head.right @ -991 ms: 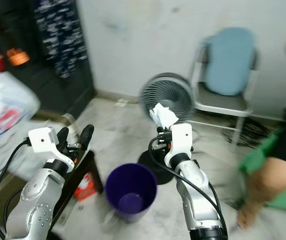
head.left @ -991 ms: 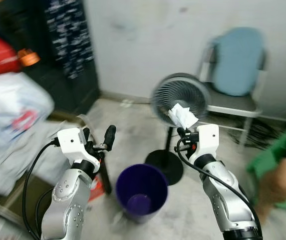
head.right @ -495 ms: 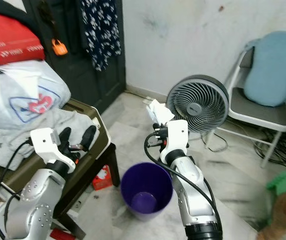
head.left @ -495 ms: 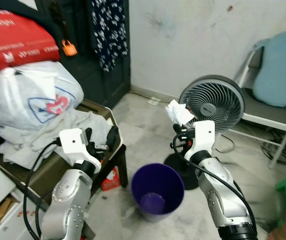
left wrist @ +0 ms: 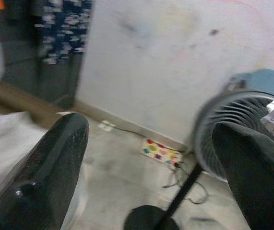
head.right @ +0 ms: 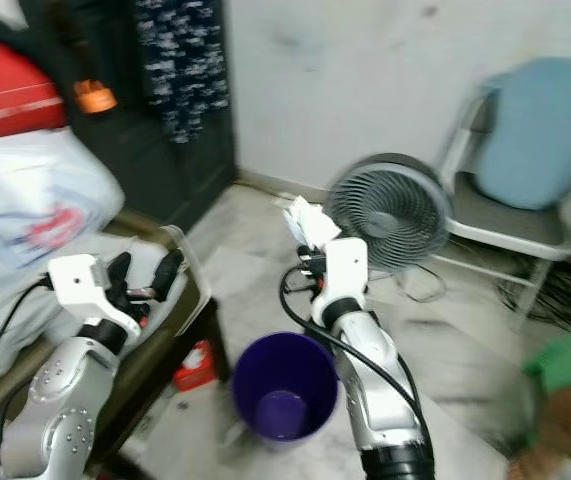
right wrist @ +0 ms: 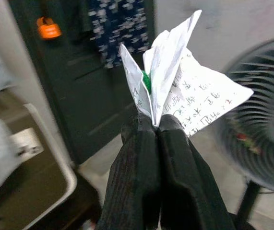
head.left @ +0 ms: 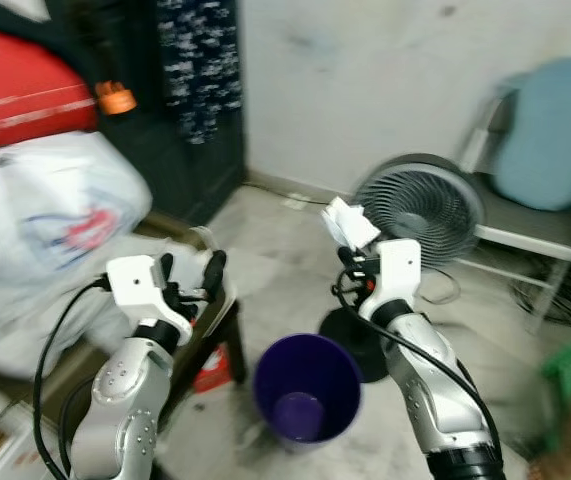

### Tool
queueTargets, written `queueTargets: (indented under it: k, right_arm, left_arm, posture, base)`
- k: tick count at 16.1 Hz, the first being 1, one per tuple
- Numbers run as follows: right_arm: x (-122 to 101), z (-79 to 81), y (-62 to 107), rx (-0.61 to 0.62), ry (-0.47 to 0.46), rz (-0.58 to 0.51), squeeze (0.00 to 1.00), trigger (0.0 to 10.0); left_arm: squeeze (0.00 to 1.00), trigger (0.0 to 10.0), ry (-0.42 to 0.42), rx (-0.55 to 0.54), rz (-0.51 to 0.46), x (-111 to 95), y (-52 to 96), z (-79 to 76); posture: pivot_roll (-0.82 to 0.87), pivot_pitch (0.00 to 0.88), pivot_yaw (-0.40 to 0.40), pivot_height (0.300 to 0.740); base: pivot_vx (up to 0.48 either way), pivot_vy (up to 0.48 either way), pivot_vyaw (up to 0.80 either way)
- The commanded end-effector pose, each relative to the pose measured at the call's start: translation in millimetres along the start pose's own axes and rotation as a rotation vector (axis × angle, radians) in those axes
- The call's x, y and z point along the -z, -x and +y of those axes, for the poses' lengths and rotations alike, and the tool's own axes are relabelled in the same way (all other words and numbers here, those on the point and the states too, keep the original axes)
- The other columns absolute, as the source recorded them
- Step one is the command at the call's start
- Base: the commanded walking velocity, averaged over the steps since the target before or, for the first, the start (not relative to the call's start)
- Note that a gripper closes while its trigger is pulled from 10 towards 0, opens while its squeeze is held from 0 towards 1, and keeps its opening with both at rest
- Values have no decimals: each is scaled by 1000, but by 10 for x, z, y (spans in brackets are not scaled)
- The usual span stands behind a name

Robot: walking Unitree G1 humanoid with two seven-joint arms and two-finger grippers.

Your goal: Clean up the room

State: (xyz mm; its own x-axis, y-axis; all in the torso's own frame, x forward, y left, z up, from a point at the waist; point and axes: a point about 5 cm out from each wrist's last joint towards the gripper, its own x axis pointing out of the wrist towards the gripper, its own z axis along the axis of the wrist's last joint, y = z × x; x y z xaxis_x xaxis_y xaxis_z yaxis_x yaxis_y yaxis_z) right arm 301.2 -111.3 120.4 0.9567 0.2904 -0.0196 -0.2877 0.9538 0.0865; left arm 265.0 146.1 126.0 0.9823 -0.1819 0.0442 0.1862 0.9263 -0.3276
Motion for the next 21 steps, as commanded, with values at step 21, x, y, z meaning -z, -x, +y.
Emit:
queueTargets:
  k: [21]
  right_arm:
    - [911, -149, 23, 343, 28, 439, 0, 10000]
  left_arm:
    - [0, 10000, -285, 206, 450, 88, 916, 749]
  posture:
    - [59, 137, 88, 740]
  base:
    - [43, 0, 0]
